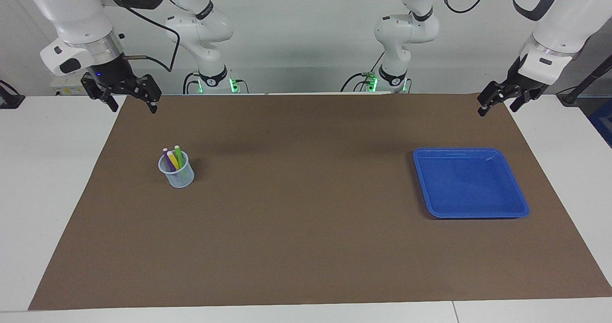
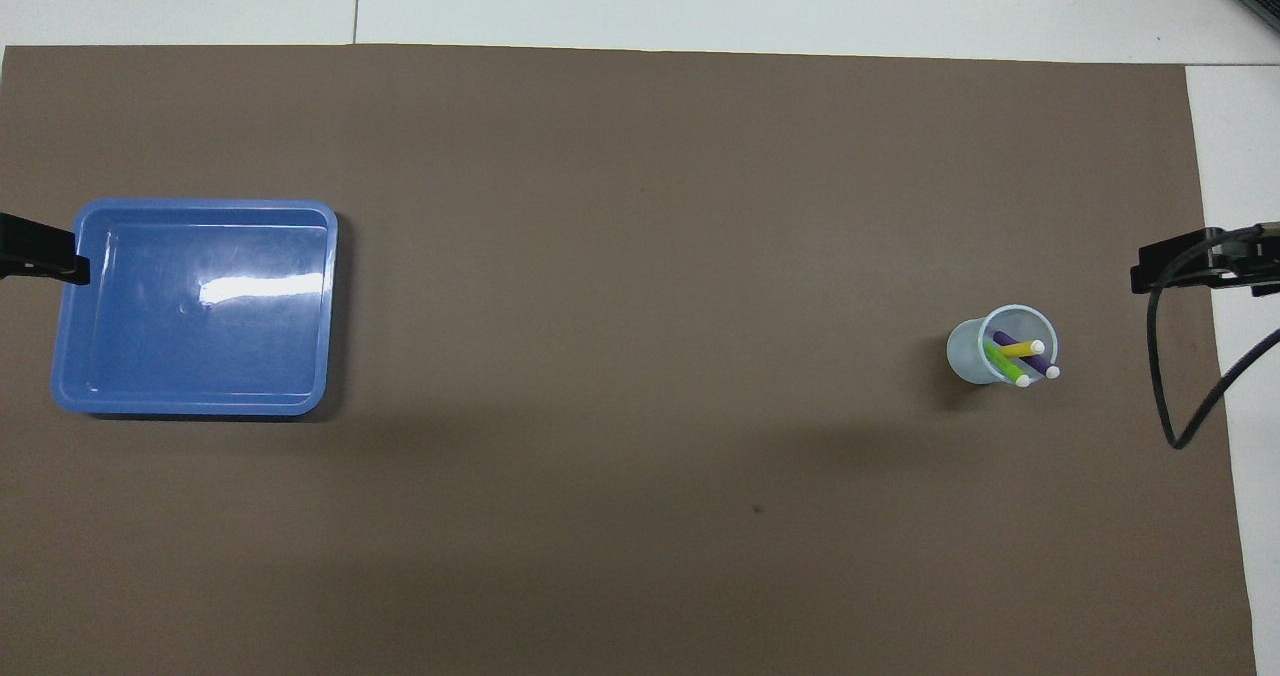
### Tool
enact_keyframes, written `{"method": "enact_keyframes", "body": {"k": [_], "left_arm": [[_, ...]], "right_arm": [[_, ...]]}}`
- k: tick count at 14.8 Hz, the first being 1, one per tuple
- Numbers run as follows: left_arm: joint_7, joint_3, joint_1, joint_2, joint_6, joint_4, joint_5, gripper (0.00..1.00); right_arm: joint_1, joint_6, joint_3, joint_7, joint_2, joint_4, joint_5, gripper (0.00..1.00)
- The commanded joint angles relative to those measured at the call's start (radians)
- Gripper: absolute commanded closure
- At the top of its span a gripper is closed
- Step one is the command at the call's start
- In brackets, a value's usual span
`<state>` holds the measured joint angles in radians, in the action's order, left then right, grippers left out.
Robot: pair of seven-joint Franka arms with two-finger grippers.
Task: Transfer and insert pens with both arms
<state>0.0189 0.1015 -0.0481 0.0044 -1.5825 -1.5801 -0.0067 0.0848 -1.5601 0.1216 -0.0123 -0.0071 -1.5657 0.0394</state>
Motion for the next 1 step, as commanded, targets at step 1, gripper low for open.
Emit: {"method": "enact_keyframes", "body": {"k": [1], "left_arm": [[-0.002,0.010,-0.012,-0.012,0.001,-0.003,0.004,0.00]], "right_arm": [[-0.005,0.012,-0.010,-0.014,0.012,0.023,-0.001,0.00]]}}
